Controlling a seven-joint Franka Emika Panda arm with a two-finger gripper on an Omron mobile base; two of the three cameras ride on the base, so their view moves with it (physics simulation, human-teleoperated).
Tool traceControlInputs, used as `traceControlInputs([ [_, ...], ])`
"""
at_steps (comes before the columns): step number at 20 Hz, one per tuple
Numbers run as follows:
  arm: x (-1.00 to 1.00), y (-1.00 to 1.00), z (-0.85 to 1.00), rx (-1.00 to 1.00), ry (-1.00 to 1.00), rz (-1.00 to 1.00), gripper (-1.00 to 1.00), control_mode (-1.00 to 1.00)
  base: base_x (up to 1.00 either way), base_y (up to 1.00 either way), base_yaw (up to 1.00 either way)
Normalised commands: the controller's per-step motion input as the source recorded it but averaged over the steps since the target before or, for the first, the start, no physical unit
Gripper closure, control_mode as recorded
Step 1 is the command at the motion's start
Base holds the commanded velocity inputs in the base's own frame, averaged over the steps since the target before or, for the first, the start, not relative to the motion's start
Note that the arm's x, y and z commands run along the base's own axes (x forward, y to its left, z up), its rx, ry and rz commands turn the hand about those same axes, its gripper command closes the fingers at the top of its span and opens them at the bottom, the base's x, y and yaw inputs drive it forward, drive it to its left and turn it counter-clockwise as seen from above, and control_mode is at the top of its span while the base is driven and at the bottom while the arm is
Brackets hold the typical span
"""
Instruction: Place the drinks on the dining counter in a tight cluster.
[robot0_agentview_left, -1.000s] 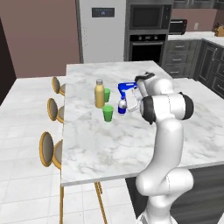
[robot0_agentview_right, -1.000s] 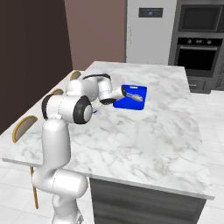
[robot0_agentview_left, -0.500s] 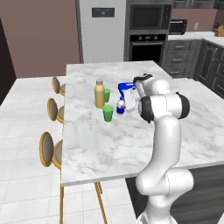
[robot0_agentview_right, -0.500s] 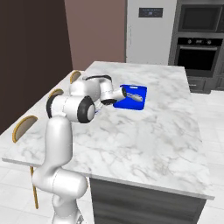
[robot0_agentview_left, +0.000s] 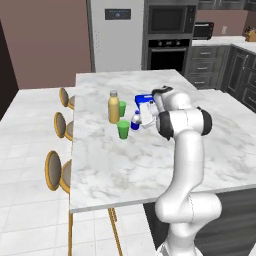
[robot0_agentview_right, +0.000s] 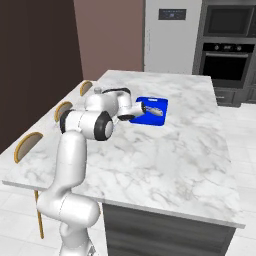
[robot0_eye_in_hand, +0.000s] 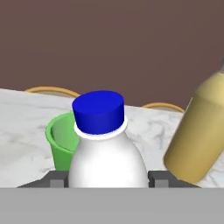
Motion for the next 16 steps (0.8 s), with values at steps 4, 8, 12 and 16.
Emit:
traceControlInputs([
  [4,0.33,0.03,-0.18,0.0,0.0,0.01,1.0,-1.0,0.0,0.0,0.0],
  [8,0.34,0.03,-0.19,0.0,0.0,0.02,1.0,-1.0,0.0,0.0,0.0],
  [12,0.3,0.0,-0.19,0.0,0.0,0.02,1.0,-1.0,0.0,0.0,0.0],
  [16,0.25,0.0,-0.22,0.0,0.0,0.03,1.0,-1.0,0.0,0.0,0.0],
])
